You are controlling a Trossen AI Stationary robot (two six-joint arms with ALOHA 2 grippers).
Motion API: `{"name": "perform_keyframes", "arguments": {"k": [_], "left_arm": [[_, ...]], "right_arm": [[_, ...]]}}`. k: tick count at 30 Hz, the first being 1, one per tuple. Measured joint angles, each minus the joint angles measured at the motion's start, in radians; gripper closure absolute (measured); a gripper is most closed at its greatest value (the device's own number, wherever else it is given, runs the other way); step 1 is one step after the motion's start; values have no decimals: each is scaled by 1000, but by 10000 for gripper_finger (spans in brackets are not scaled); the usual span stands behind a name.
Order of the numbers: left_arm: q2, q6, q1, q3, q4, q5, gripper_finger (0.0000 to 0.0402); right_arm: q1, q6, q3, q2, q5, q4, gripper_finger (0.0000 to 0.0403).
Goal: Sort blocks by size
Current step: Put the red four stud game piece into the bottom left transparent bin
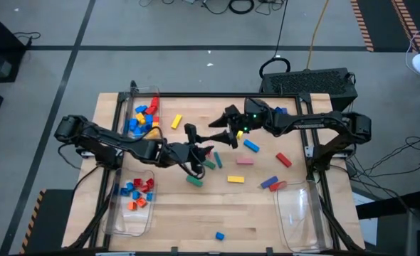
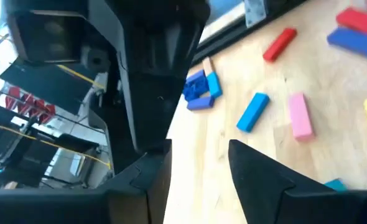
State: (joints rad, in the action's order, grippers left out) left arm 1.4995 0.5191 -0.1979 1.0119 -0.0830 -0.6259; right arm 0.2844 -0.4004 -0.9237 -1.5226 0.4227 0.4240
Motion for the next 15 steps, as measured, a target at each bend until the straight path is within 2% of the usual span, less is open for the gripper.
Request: {"name": "perform_keyframes", "arguments": {"k": [5,11,15], "left_arm": [[-65,-122,-22,2,132,-67,272],[-92,-486,-19,-5,397,-50,279],[-51,-565,-18,-76,352,-28,279]], "right_arm": [[25,30,0,38,-41,-50,56],[25,217,2,65,-128,-430,59],[-38,280,3,44,-140,-552,60]]}}
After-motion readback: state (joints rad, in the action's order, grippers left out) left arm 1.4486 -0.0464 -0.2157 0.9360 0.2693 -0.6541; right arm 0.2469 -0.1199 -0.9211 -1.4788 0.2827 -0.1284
